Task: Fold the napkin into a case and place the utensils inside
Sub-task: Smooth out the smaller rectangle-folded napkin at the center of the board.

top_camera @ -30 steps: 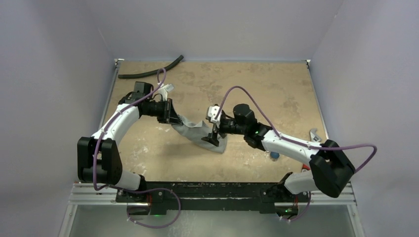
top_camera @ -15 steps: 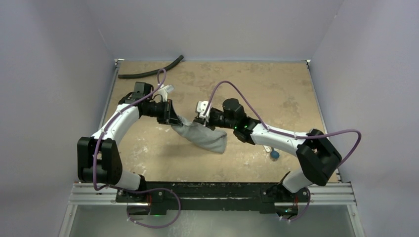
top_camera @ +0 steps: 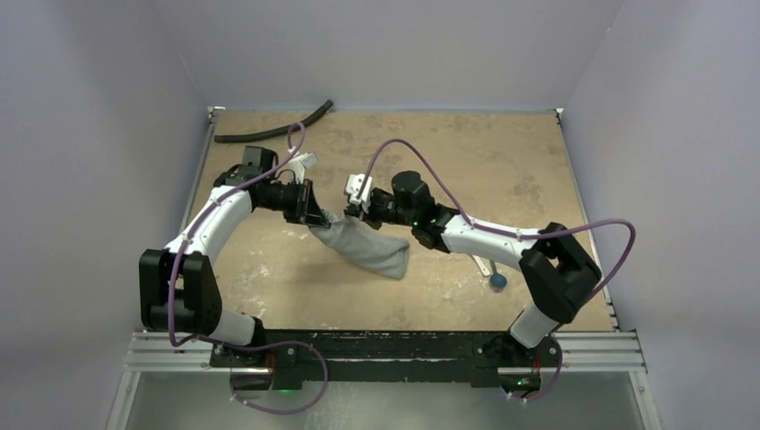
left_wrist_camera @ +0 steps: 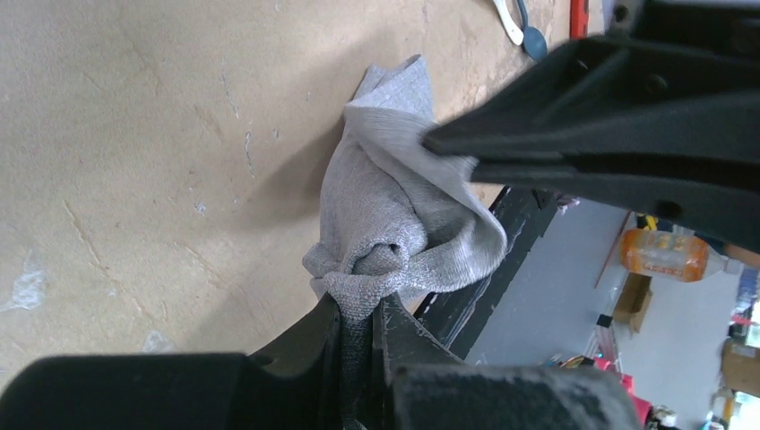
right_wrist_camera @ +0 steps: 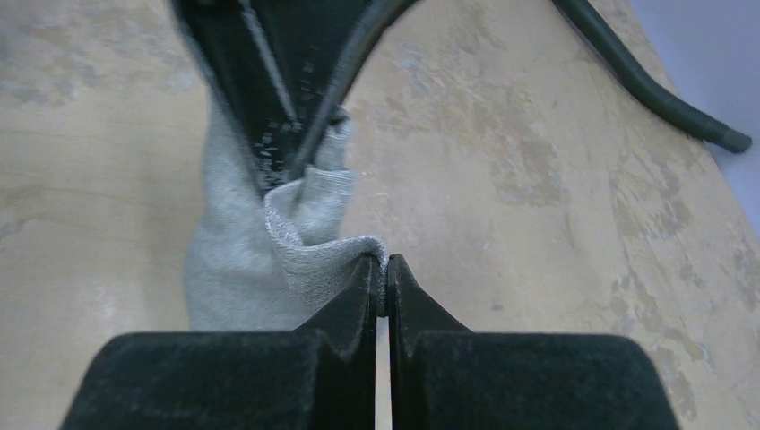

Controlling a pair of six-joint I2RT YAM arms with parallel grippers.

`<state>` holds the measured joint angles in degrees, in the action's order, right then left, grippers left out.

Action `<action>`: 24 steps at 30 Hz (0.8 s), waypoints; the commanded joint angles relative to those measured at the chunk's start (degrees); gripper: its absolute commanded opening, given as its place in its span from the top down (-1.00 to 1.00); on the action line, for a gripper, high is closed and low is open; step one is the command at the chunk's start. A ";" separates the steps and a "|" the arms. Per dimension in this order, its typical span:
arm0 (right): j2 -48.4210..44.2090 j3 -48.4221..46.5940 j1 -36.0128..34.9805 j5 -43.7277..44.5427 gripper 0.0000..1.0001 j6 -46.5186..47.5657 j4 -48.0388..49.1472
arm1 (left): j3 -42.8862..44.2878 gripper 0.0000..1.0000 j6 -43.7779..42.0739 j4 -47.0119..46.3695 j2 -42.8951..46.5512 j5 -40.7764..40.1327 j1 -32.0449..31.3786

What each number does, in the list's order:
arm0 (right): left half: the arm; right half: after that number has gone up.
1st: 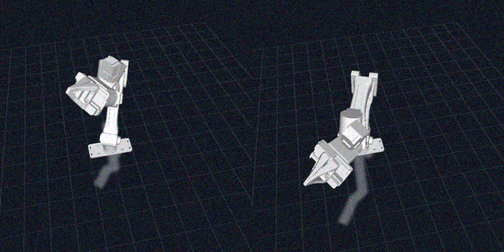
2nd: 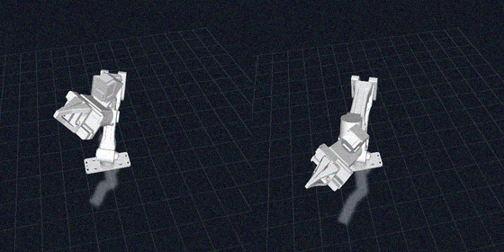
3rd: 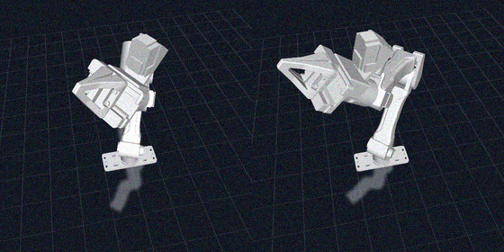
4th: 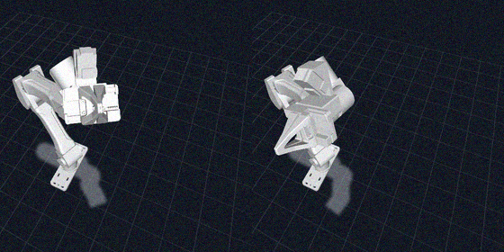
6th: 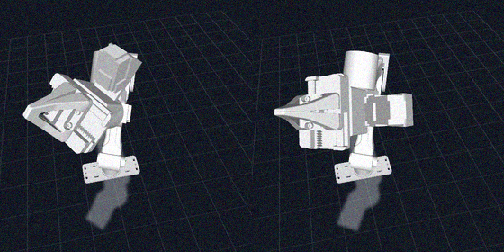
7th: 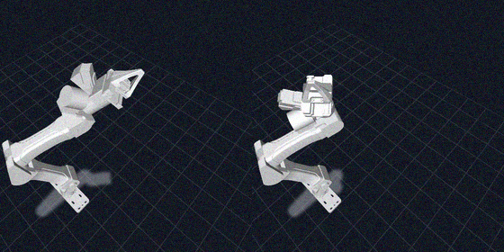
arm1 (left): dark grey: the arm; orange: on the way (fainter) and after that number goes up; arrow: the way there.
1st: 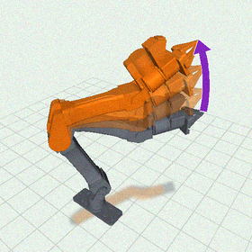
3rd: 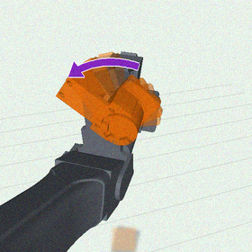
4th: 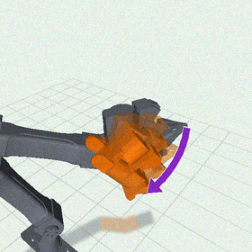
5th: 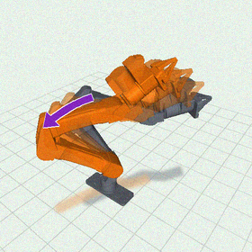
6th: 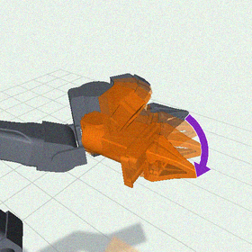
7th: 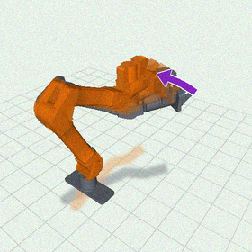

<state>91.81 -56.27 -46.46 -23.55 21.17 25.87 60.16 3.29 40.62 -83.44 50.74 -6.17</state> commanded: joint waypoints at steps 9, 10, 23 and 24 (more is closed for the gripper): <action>5.66 -7.28 1.37 9.54 1.00 -2.57 0.78 | 5.96 1.00 -13.80 7.01 1.53 1.79 -3.53; 5.92 -7.46 1.37 8.88 1.00 -2.91 1.39 | 6.06 1.00 -14.01 7.02 1.53 2.19 -3.77; 10.96 -7.55 1.64 -16.38 0.64 -13.06 10.84 | 10.86 1.00 -22.33 11.20 1.68 6.05 -5.05; 10.88 -6.91 1.93 -19.21 0.57 -14.56 12.98 | 10.94 1.00 -23.09 11.64 1.73 6.04 -5.18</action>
<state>103.22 -63.53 -45.25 -29.67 11.92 30.55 68.25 -14.13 49.50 -83.44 52.73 -10.41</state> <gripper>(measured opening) 0.157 0.059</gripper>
